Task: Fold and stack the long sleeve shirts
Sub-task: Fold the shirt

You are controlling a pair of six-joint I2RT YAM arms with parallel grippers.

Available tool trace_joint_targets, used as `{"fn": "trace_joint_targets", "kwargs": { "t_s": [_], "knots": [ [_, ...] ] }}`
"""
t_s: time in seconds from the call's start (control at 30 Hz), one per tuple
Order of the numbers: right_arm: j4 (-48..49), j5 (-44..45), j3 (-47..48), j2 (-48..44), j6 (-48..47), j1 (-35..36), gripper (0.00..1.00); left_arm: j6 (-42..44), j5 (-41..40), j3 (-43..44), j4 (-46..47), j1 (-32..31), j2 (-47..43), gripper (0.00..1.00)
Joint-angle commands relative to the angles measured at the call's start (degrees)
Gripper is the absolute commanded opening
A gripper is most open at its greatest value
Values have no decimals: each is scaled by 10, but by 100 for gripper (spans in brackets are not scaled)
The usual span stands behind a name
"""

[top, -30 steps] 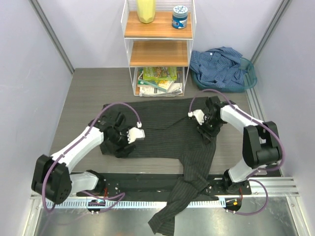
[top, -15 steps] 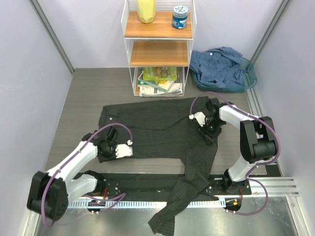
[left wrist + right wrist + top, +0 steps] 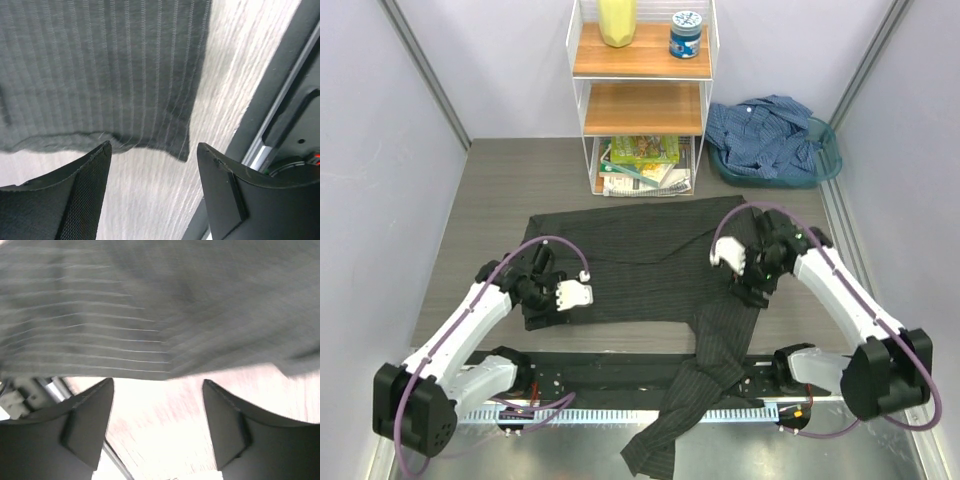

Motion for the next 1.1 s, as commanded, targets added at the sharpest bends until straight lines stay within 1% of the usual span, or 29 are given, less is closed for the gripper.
{"fn": "trace_joint_targets", "kwargs": {
  "t_s": [0.0, 0.03, 0.13, 0.17, 0.23, 0.27, 0.4, 0.53, 0.7, 0.77, 0.9, 1.0, 1.03, 1.07],
  "knots": [
    [-58, -37, -60, -52, -66, 78, 80, -25, 40, 9, 2, 1, 40, 70],
    [-59, -39, -64, -64, -61, 126, 79, -36, 43, 7, 9, 1, 44, 70],
    [-58, -43, -64, -53, -5, 201, 78, -58, 40, -1, 37, 1, 45, 70],
    [-60, -48, -61, -34, 7, 240, 78, -61, 38, -3, 44, 1, 42, 70],
    [-70, -58, -51, -13, 35, 274, 77, -66, 29, -14, 62, 1, 34, 71],
    [-74, -61, -47, 5, 41, 304, 76, -65, 28, -18, 64, 1, 25, 71],
    [-98, -58, -34, 29, 38, 341, 77, -62, 30, -37, 67, 1, -1, 73],
    [-112, -56, -20, 47, 43, 368, 78, -59, 7, -55, 73, 1, -9, 72],
    [-111, -43, -13, 54, 60, 386, 77, -66, -3, -63, 83, 1, -18, 72],
    [-95, -29, -14, 61, 80, 395, 77, -66, -8, -70, 93, 1, -19, 72],
    [-76, 4, -14, 95, 121, 404, 73, -70, -6, -74, 100, 1, -29, 71],
    [-64, 21, -17, 119, 132, 405, 61, -57, 5, -78, 99, 1, -39, 70],
    [-59, 25, -18, 125, 142, 406, 48, -51, 10, -80, 96, 1, -43, 69],
    [-57, 25, -18, 126, 142, 406, 40, -45, 19, -80, 90, 1, -49, 67]
  ]
}}
